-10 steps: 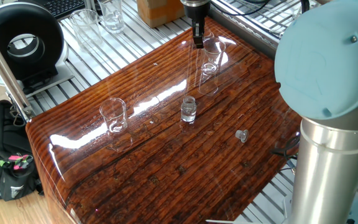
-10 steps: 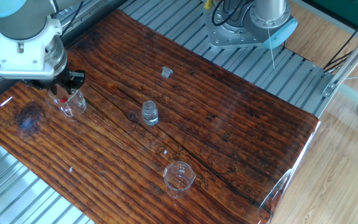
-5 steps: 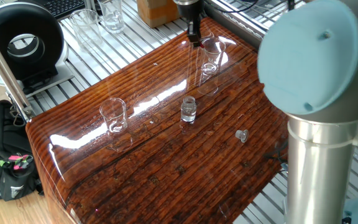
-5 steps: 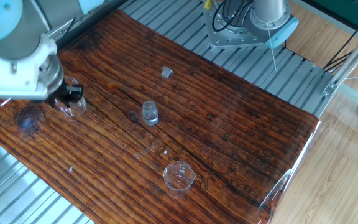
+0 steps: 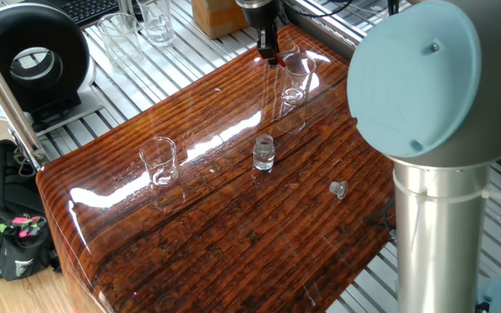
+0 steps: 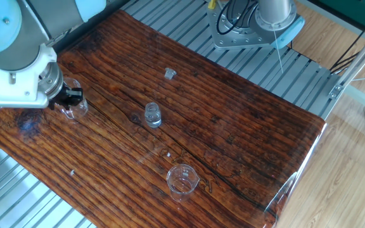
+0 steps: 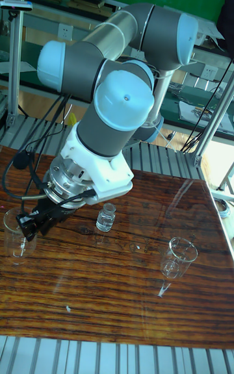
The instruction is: Transfer liquid using a dropper
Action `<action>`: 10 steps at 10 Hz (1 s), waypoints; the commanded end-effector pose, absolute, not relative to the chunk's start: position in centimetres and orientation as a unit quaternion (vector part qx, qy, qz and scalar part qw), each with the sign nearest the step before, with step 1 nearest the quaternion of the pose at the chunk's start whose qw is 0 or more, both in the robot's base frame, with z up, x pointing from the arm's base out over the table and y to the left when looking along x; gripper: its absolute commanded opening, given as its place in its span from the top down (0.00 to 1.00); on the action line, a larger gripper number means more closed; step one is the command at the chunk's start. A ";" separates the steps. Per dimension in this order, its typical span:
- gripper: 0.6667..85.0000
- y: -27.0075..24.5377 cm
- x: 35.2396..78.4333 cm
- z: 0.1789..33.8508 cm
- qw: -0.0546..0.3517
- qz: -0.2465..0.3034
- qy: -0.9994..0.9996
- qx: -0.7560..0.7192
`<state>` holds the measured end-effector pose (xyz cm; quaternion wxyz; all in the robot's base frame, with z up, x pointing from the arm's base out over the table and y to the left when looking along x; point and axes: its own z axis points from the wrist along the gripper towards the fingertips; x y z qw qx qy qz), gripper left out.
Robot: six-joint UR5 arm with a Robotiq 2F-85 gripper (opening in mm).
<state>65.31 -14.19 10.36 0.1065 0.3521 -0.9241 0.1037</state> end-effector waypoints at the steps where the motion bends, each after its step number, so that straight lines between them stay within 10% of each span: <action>1: 0.58 -13.2 64.5 9.7 0.125 0.076 -0.930 0.337; 10: 0.61 -13.6 64.1 10.2 0.131 0.082 -0.930 0.332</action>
